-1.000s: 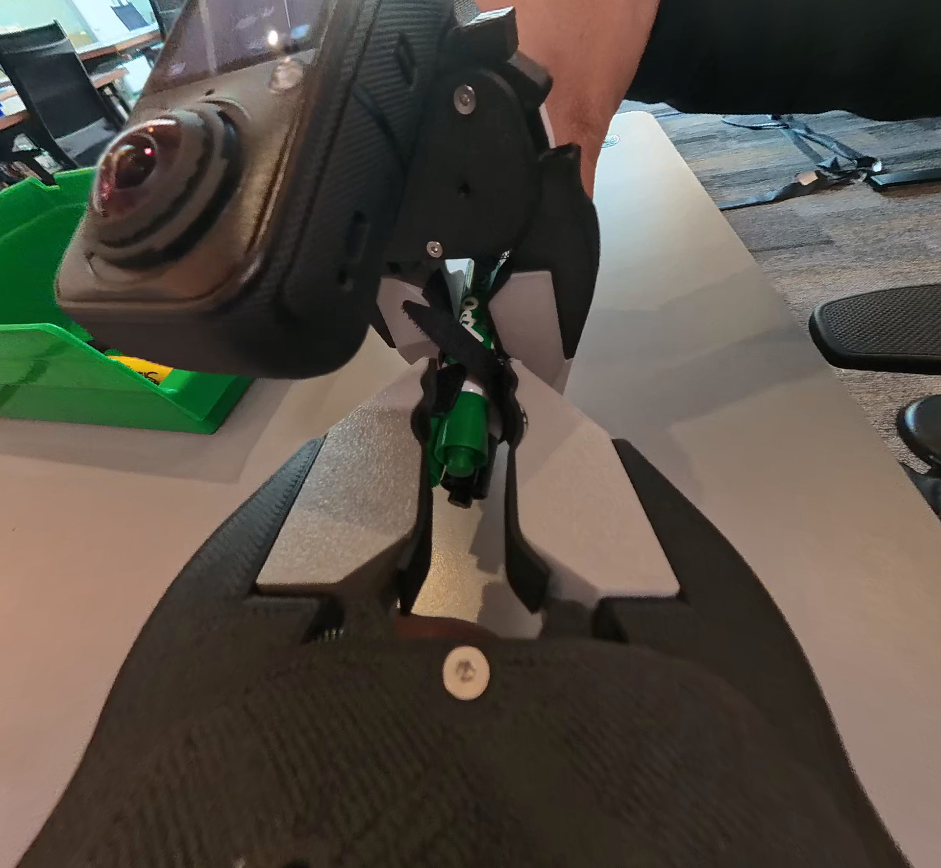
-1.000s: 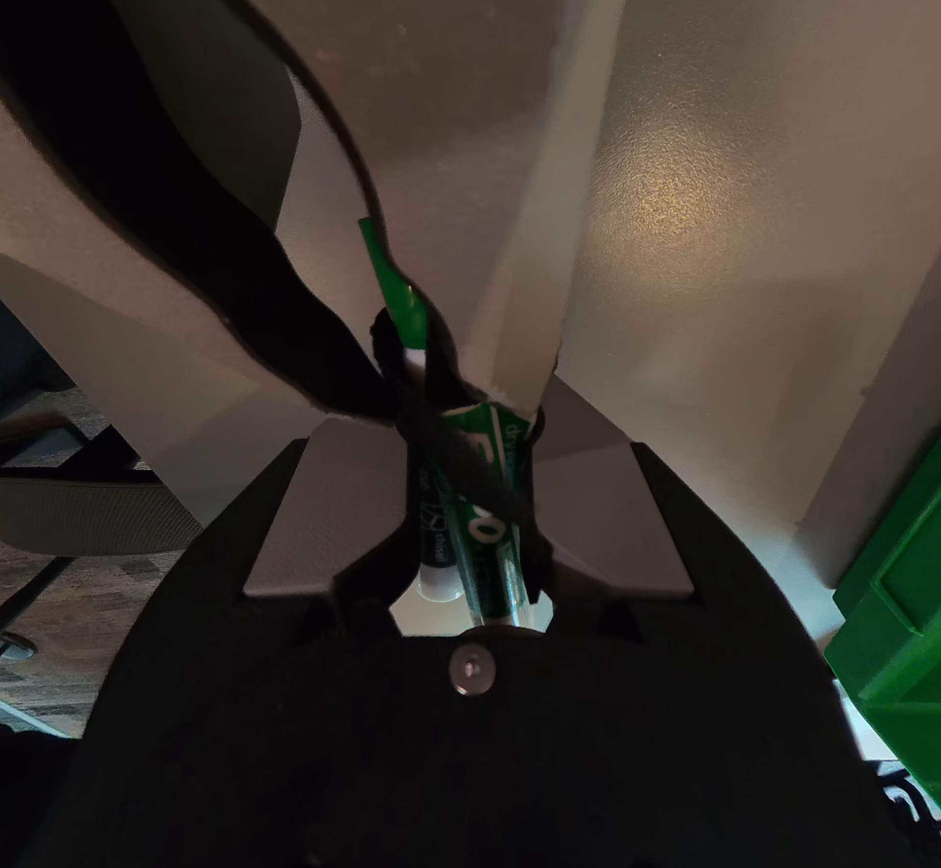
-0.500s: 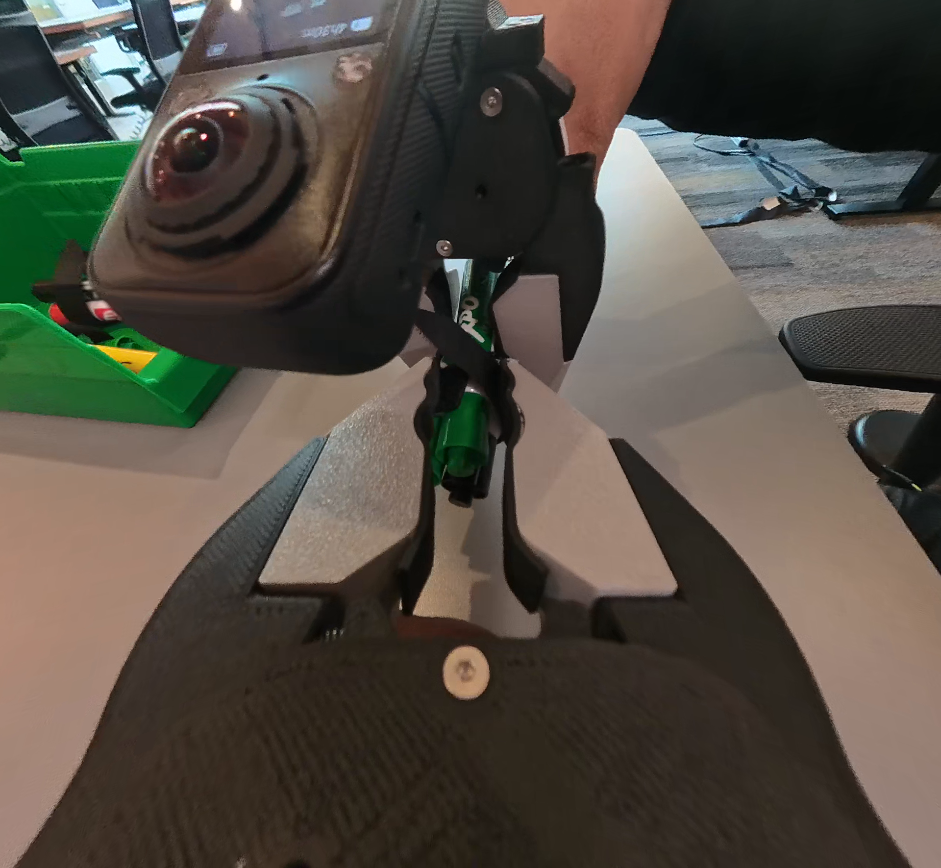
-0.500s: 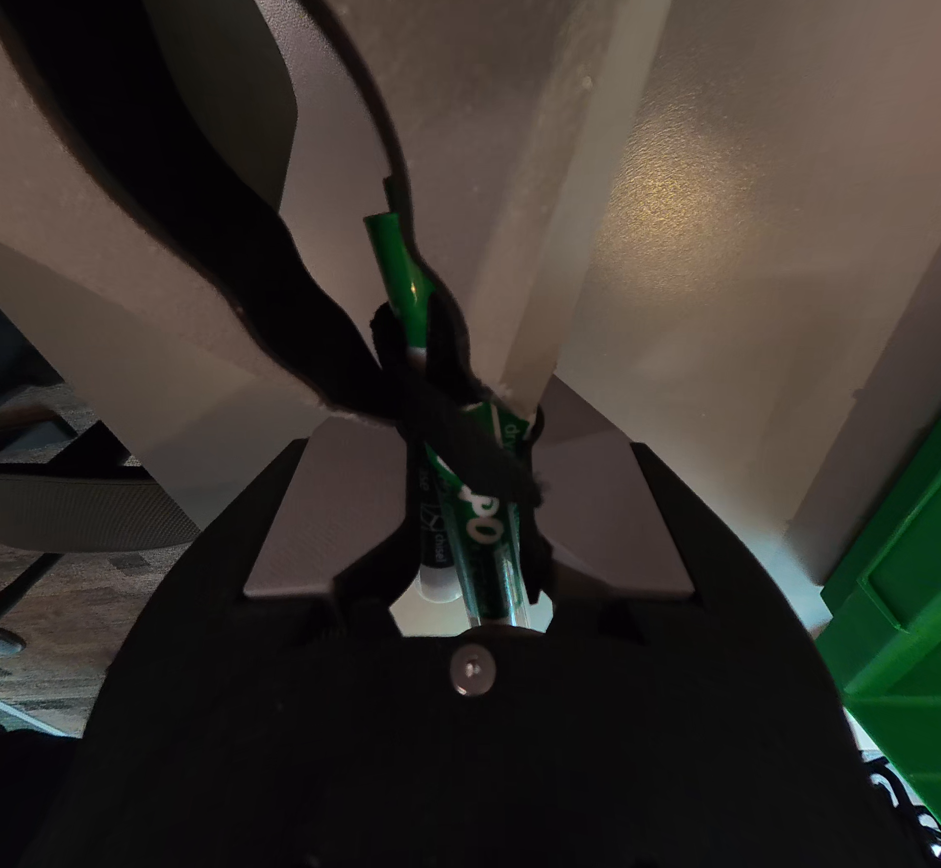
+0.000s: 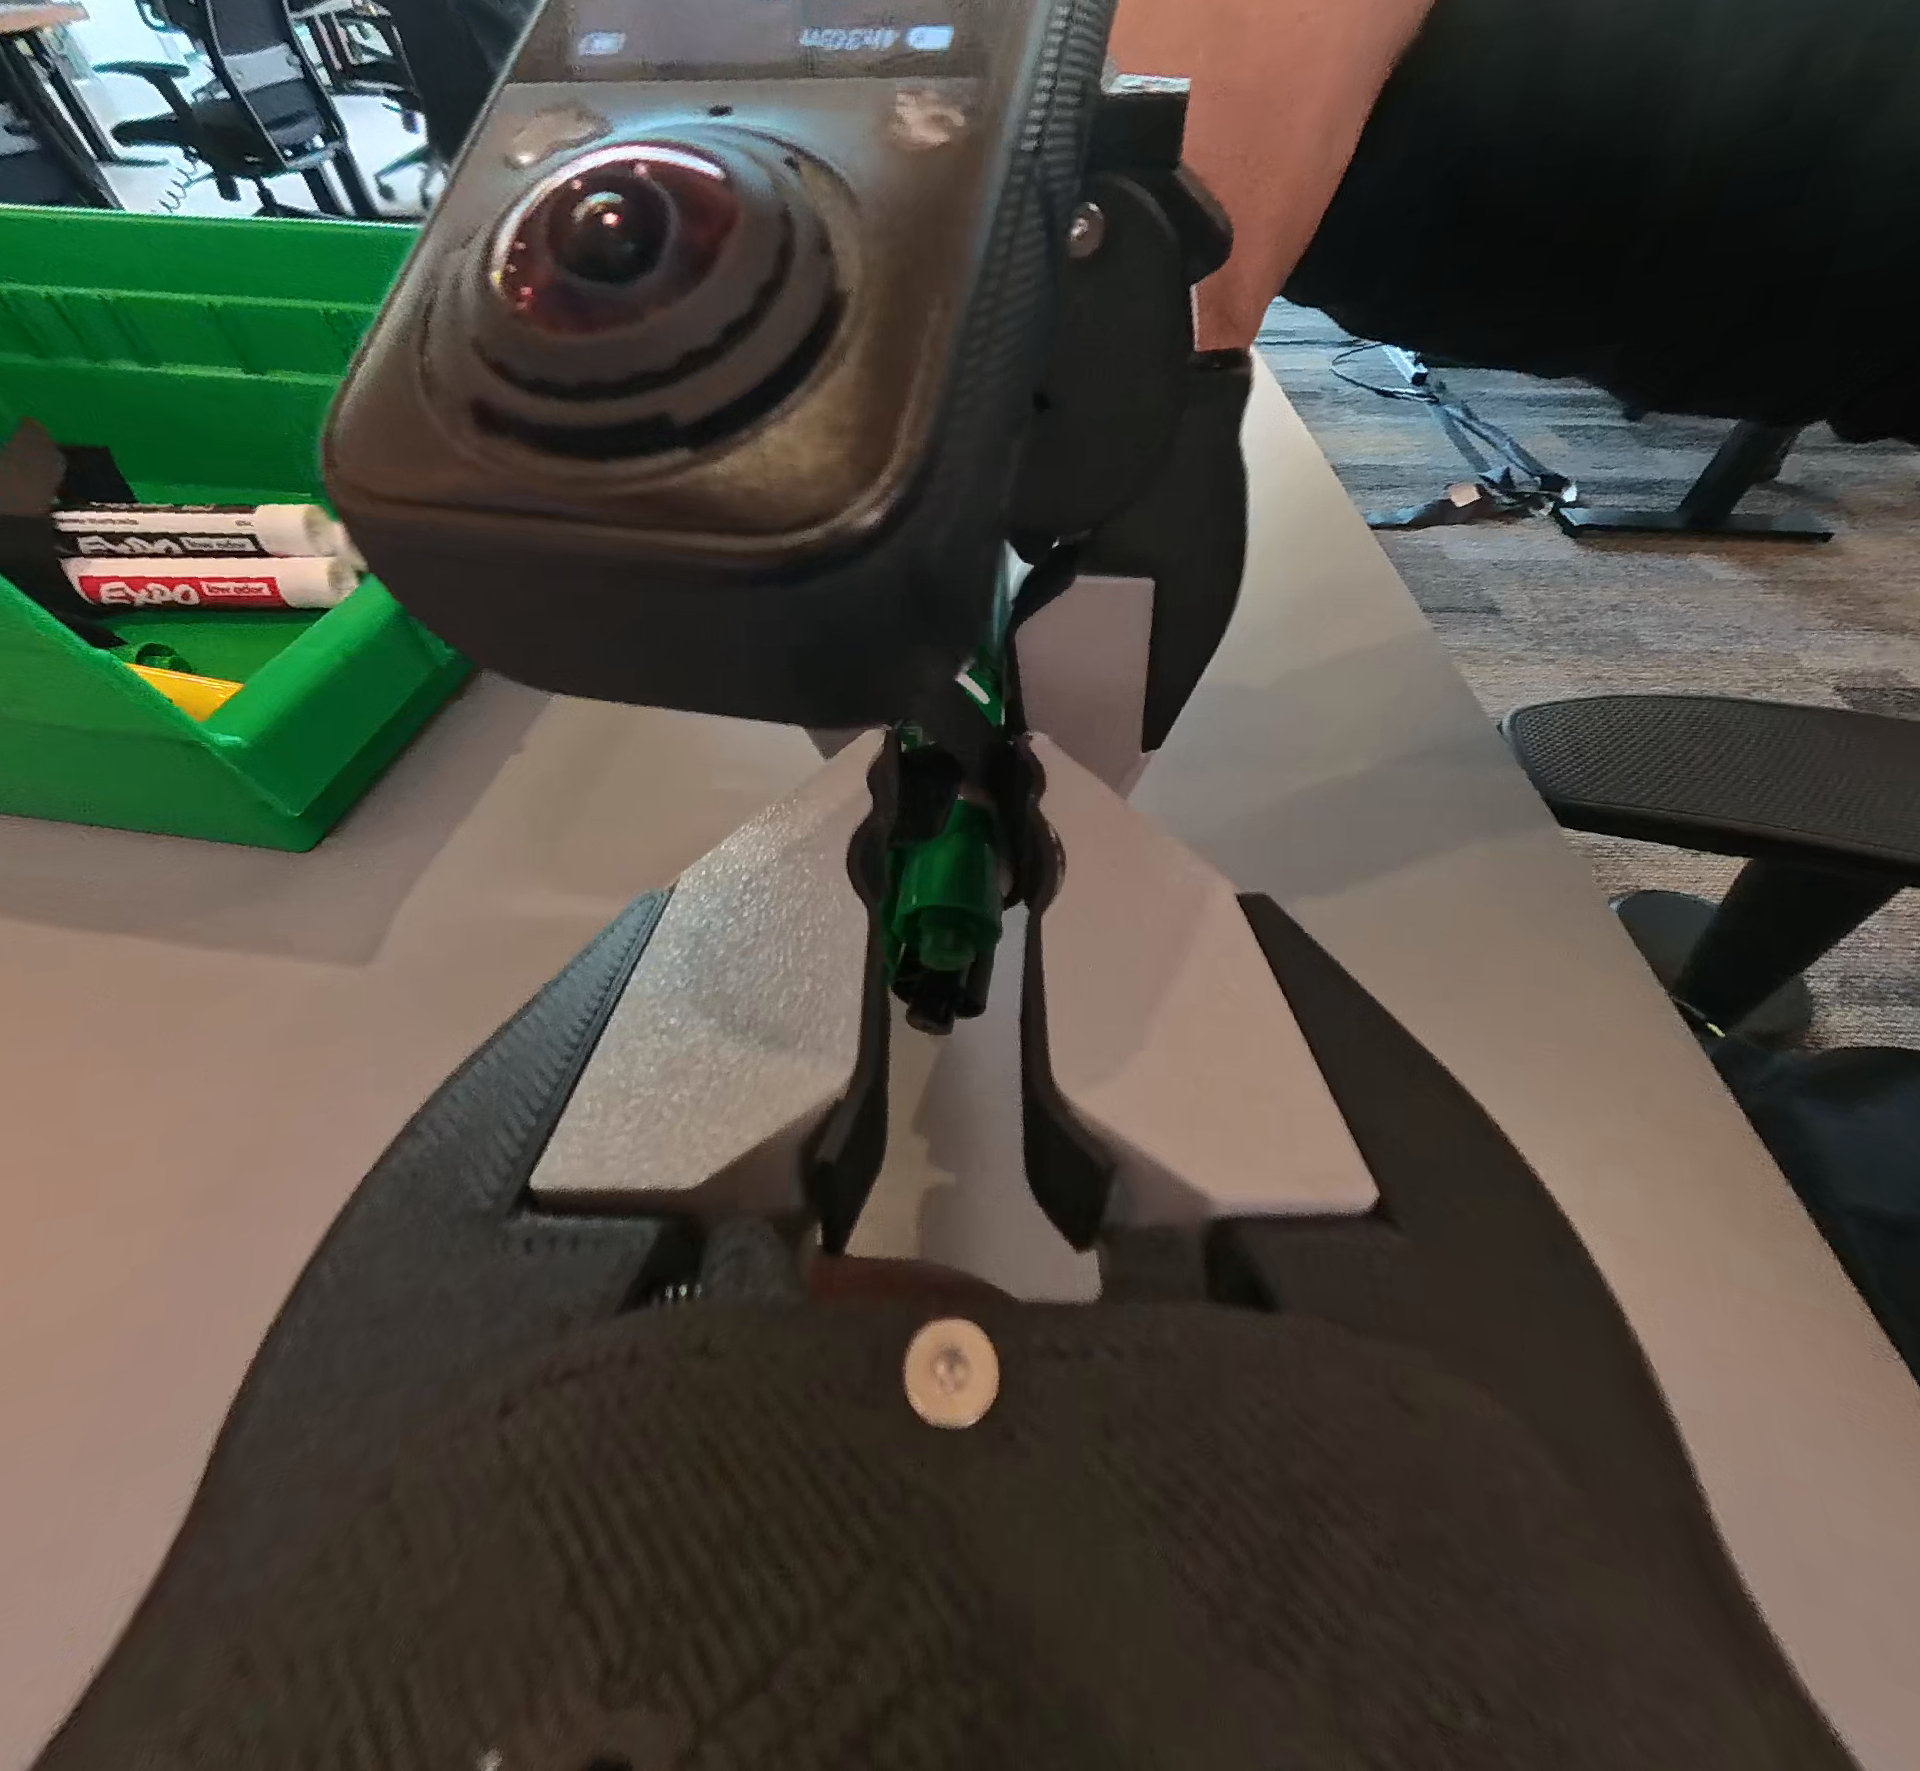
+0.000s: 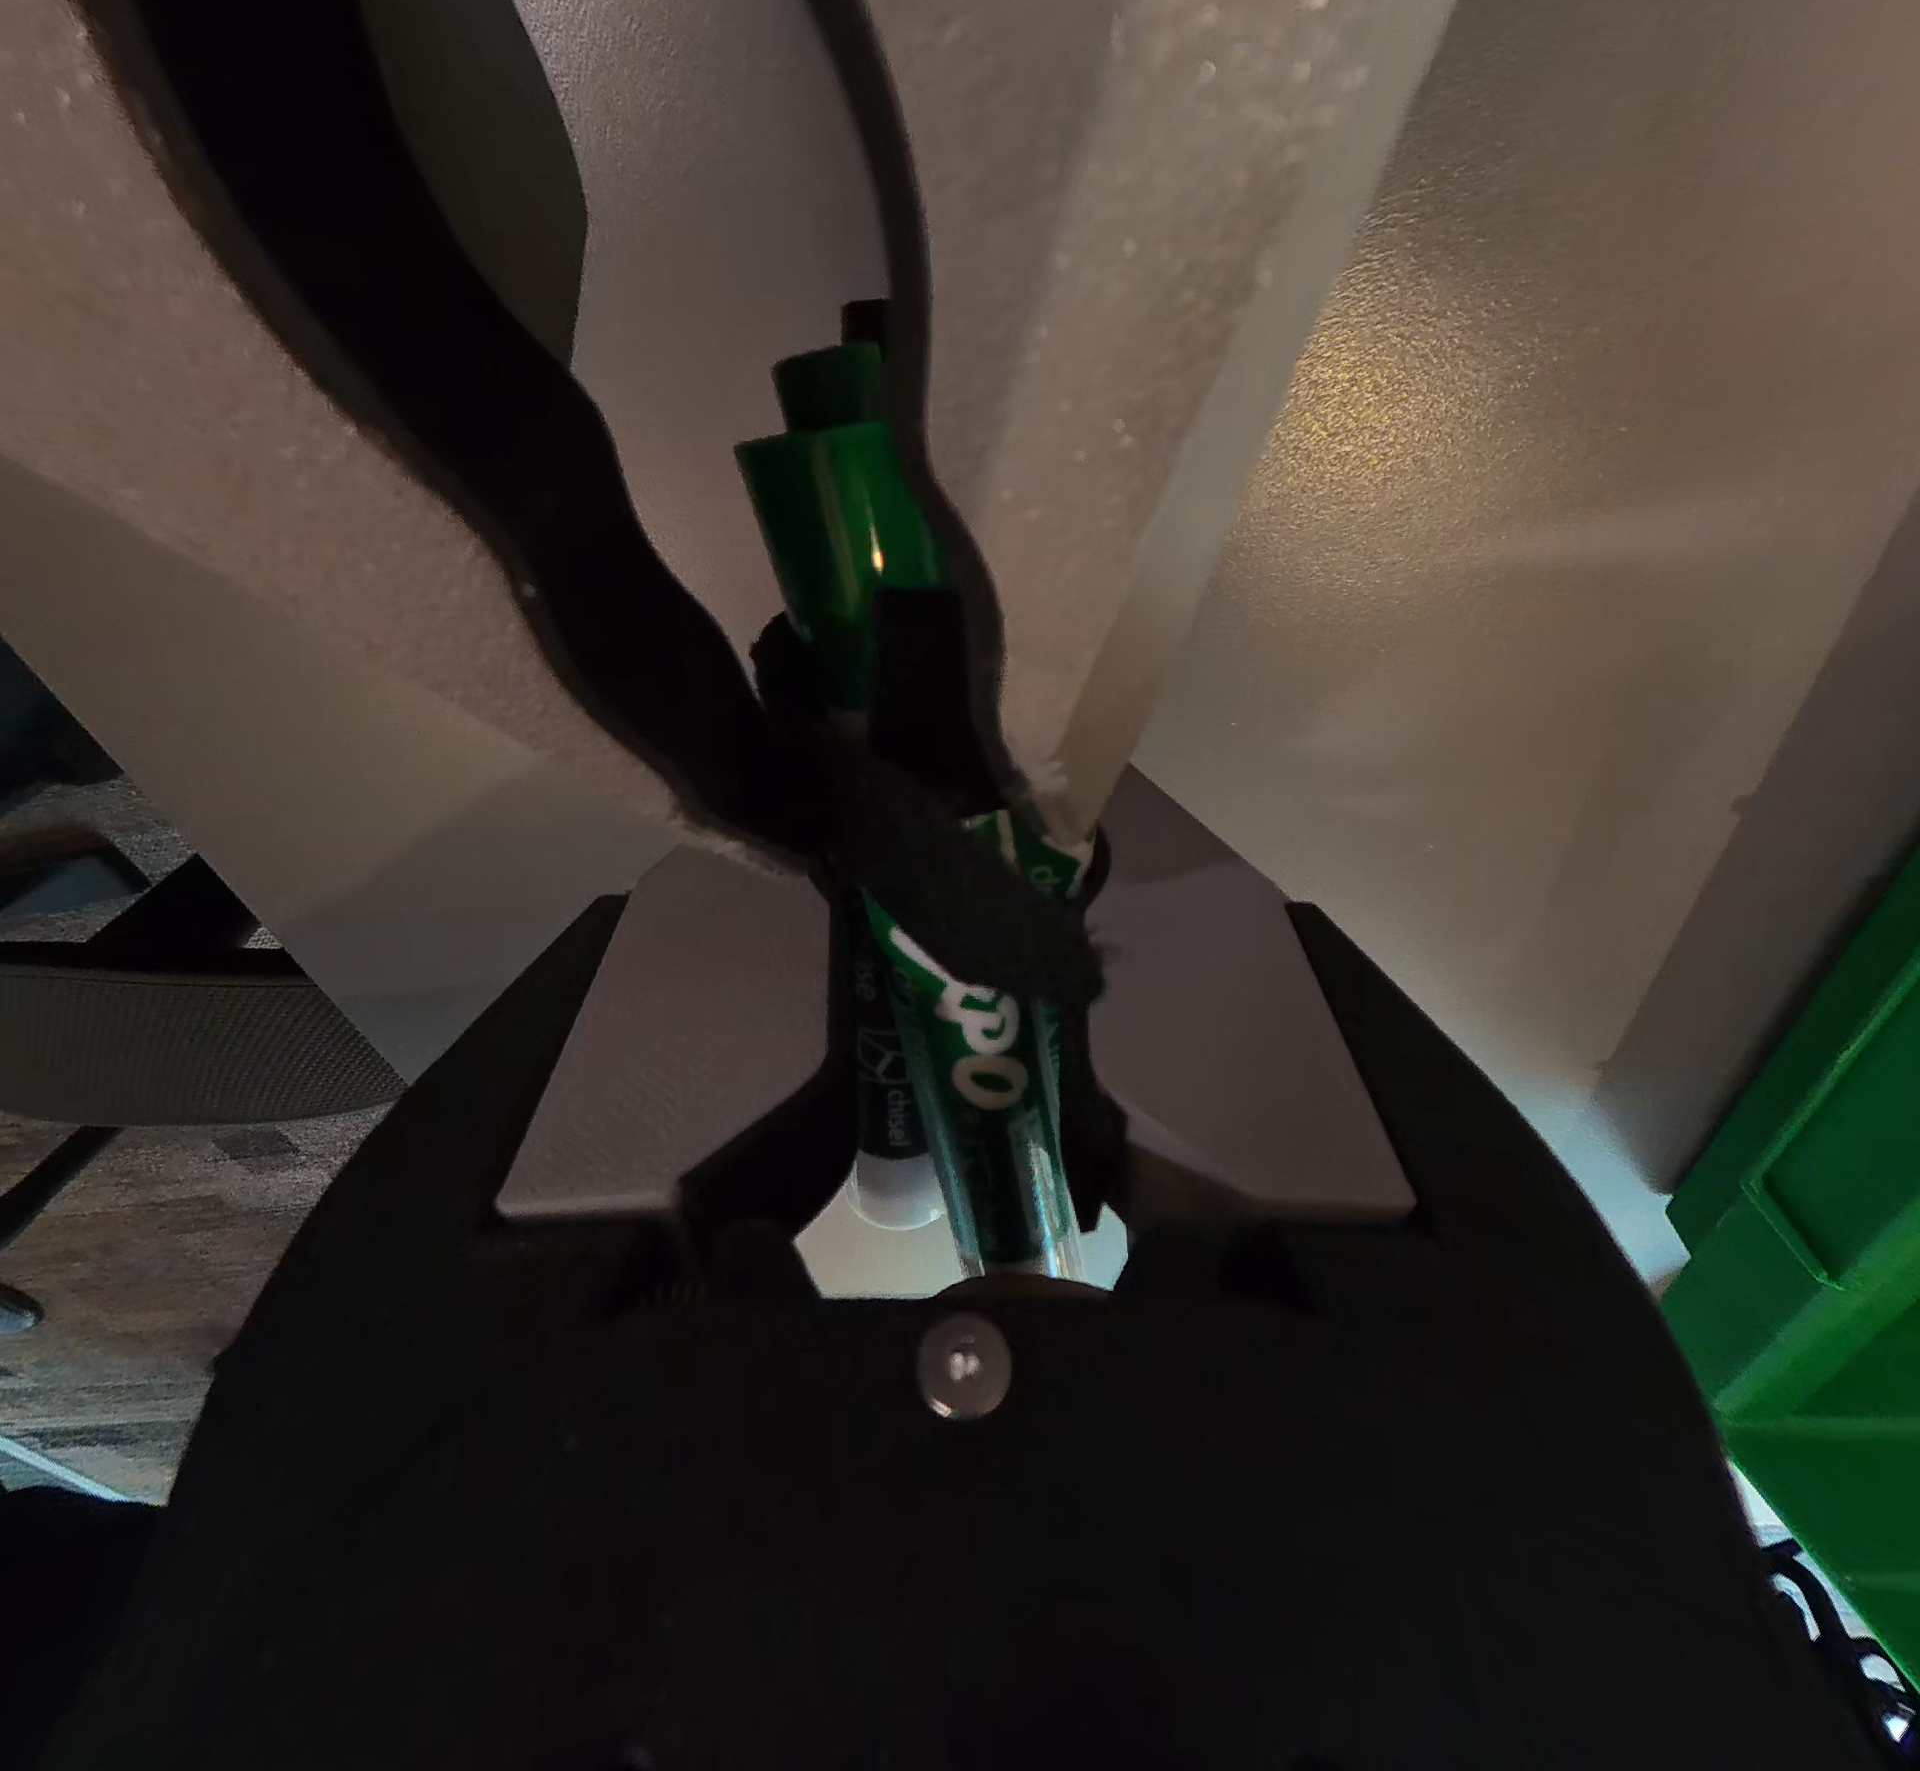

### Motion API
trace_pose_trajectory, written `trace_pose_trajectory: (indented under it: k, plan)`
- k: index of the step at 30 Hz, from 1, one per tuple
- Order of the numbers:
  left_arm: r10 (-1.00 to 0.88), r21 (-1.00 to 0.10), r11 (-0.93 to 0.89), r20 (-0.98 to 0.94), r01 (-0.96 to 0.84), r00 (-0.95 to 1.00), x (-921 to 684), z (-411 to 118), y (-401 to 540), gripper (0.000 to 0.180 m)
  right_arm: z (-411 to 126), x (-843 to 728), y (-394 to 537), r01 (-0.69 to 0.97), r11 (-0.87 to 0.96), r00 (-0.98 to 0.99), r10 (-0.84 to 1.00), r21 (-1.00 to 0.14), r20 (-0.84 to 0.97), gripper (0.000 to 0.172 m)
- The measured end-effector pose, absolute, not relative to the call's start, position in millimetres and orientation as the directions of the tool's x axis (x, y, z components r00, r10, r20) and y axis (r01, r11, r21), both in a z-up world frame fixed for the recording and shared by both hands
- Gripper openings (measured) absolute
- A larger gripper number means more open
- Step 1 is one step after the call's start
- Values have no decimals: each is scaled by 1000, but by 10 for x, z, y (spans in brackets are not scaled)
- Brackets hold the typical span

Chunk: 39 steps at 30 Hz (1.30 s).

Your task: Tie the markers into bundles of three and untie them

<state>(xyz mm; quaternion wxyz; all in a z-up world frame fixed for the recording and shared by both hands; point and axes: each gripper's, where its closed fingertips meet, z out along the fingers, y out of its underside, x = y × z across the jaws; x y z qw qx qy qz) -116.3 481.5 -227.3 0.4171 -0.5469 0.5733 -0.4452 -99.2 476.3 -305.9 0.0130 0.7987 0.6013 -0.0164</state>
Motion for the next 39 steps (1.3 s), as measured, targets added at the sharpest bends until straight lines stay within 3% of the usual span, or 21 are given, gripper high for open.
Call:
trace_pose_trajectory:
  k: [25,39]
  plan:
    - [-961,-948,-223,252,-226,-110,-1177,-2218,4806,1,-3065,-985,4793,965,-262,262,965,5,-14,37]
    - [-778,-797,-557,599,-236,-188,-1195,-2196,4841,0,-3066,-999,4805,979,-205,205,979,-3,16,37]
